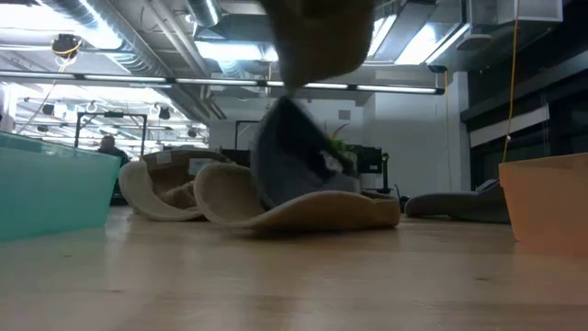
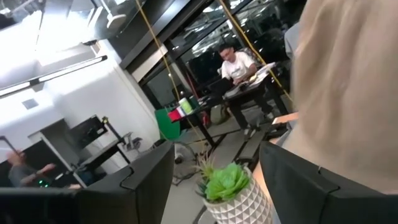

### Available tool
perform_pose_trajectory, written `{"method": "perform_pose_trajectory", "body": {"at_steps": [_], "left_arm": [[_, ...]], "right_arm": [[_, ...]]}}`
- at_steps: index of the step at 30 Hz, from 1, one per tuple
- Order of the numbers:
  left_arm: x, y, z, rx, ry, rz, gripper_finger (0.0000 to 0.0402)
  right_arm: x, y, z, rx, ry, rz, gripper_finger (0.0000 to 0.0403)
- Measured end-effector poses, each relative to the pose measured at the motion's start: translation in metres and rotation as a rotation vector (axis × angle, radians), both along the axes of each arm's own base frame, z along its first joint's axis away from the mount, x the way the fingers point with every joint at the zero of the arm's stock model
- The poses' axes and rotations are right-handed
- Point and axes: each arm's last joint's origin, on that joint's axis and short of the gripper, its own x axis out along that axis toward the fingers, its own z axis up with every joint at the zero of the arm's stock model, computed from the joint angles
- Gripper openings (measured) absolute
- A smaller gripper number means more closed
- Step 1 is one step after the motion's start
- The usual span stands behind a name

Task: Pick & Place hat
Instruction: Put the top right brown cap into the orange bin

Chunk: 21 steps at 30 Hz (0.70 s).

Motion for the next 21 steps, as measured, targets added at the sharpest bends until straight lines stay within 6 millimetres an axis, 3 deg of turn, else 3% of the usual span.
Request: {"method": "perform_pose_trajectory", "body": {"at_steps": [7,21], "left_arm": [[-0.003,-0.004,-0.001,-0.015,0.009,0.036,0.0232],[-0.004,-0.005,-0.001,-0.038,0.005,0.064,0.0217]], "right_arm": [[-0.039,0.005,0.004,0.183,0.044,0.027,0.0002],[-0.082,0.019,-0.016,0.577,0.316,0.058,0.0002]]}}
